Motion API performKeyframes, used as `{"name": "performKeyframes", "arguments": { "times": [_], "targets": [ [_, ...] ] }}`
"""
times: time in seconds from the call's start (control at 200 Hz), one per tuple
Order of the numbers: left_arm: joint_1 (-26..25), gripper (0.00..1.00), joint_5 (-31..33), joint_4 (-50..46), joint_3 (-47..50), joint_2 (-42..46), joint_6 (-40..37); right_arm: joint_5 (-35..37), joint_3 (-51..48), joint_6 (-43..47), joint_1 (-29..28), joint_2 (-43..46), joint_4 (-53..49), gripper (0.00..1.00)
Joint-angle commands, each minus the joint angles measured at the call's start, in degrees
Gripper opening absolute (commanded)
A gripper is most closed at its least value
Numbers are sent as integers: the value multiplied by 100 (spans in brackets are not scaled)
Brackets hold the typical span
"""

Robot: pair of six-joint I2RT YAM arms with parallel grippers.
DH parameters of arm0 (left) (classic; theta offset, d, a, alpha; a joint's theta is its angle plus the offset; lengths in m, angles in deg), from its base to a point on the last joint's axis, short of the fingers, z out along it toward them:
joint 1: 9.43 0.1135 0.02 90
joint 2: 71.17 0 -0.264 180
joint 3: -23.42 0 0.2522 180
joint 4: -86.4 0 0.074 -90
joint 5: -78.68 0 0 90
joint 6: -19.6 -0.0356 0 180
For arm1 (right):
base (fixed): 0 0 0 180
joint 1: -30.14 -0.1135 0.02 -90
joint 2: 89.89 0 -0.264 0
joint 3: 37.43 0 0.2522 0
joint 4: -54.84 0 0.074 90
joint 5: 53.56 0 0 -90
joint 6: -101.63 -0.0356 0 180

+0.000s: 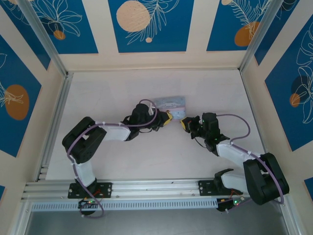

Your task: Unlock a padlock with a key

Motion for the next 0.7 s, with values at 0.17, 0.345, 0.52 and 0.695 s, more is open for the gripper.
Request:
{"name": "performKeyframes", "arguments": {
  "times": [0.17, 0.345, 0.52, 0.695],
  "targets": [
    [107, 0, -245, -117, -33, 324, -174, -67, 6, -161, -161, 101, -19, 0],
    [107, 0, -7, -118, 134, 412, -69, 246, 64, -424, -502, 117, -4, 0],
    [106, 0, 110, -110, 223, 489, -34, 1015, 65, -828, -1031, 269, -168, 0],
    [106, 0, 167, -82, 280, 516, 1, 1951, 151, -1171, -1501, 644, -902, 0]
  ]
}}
